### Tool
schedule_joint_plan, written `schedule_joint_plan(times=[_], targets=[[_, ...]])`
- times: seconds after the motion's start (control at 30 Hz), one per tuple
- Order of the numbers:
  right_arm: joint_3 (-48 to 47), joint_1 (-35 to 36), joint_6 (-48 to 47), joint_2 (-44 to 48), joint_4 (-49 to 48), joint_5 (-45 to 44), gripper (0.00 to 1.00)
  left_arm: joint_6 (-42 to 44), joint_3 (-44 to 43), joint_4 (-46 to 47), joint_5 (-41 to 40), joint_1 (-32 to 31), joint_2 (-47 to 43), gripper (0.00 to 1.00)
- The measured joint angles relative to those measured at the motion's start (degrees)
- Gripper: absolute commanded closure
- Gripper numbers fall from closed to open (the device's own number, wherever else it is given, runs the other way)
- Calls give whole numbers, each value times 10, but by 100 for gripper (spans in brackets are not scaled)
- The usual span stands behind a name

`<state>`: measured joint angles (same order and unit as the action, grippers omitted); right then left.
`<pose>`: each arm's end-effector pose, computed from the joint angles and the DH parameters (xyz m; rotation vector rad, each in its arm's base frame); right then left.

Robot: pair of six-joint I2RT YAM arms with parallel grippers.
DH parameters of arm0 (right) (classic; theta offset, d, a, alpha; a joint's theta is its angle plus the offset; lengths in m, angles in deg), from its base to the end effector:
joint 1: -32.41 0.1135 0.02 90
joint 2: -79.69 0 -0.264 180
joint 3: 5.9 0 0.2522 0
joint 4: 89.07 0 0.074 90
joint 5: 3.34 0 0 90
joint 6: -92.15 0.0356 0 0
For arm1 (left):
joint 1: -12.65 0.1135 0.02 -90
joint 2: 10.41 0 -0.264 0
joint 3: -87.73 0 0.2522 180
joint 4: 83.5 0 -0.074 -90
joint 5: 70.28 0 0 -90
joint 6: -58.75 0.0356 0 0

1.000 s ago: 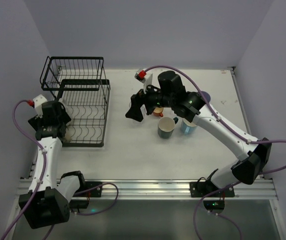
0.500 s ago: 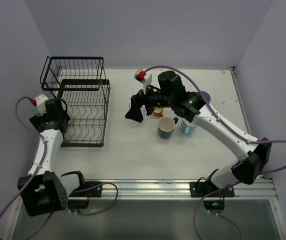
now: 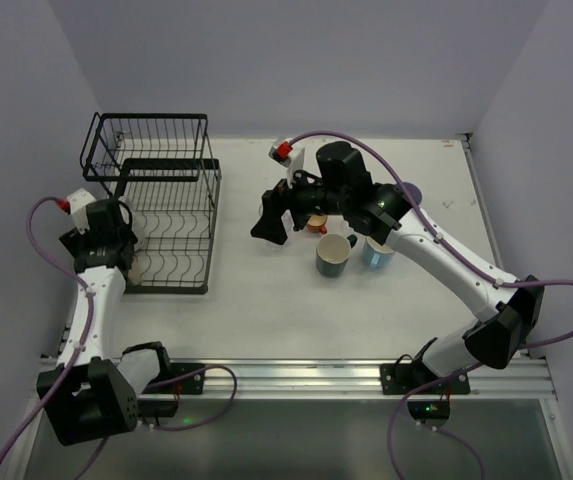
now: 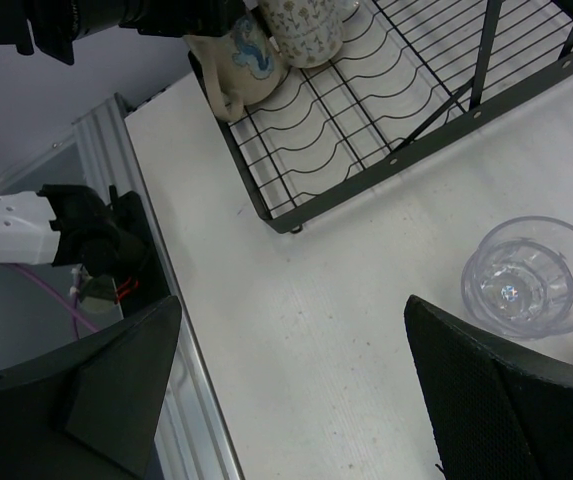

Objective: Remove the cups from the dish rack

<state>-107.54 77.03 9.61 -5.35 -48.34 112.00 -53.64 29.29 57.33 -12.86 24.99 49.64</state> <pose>0.2283 0.2467 0.4052 -0.9478 1.8711 1.0095 0.2099 0.0655 0.2672 -0.9320 1.9998 0.5489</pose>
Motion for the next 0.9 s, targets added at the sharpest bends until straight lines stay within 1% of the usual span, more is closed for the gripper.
schedule_joint_plan(times=[0.03, 0.17, 0.33, 0.5, 0.63, 0.9], targets=[[0, 0, 0, 0, 0, 0, 5, 3, 0, -5, 5, 0, -8, 100], [1, 0, 8, -1, -12, 10, 5, 7, -2, -27, 46, 0, -54, 100], [22, 1, 38, 0, -57, 17, 5, 8, -14, -55, 125, 0, -103, 100], [86, 3, 102, 18, -134, 17, 4, 7, -19, -73, 212, 0, -125, 100], [135, 3, 163, 42, -209, 17, 4, 7, -20, -86, 267, 0, -144, 100], [197, 3, 263, 73, -338, 13, 5, -13, -32, -83, 390, 0, -186, 100]])
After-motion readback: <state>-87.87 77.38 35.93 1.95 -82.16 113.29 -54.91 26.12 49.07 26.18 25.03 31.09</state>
